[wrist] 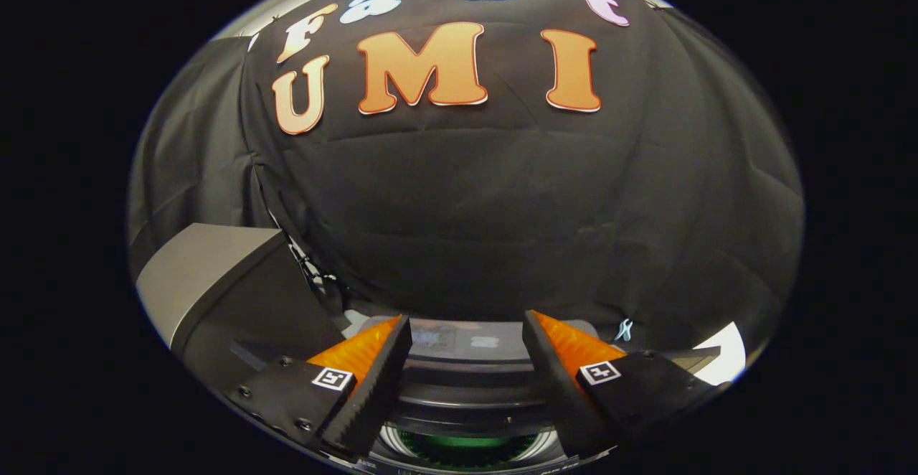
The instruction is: Put the clothes into the washing machine and then close the washing machine lid.
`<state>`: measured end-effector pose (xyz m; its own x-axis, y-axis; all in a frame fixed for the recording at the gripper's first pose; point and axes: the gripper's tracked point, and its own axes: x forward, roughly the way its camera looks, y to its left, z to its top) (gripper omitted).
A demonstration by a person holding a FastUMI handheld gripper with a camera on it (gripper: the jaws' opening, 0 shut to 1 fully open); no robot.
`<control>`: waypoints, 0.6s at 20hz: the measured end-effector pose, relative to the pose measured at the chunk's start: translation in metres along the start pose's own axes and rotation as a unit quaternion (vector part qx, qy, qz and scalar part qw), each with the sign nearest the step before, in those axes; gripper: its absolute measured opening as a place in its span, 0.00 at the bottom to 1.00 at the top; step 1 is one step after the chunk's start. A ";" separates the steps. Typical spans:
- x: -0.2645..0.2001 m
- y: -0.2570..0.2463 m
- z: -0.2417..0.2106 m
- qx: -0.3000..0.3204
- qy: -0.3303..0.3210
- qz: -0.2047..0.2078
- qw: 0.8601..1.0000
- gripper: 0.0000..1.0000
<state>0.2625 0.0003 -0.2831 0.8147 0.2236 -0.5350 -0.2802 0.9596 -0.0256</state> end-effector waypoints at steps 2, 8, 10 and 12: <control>-0.001 -0.006 -0.030 -0.006 0.028 -0.006 1.000 1.00; -0.009 0.000 -0.066 -0.008 0.052 -0.004 0.999 1.00; -0.013 0.001 -0.061 0.001 0.042 -0.006 0.999 1.00; -0.023 0.003 -0.047 0.002 0.023 -0.005 1.000 1.00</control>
<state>0.2188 -0.0100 -0.3109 0.7930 0.2056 -0.5735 -0.2693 0.9627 -0.0272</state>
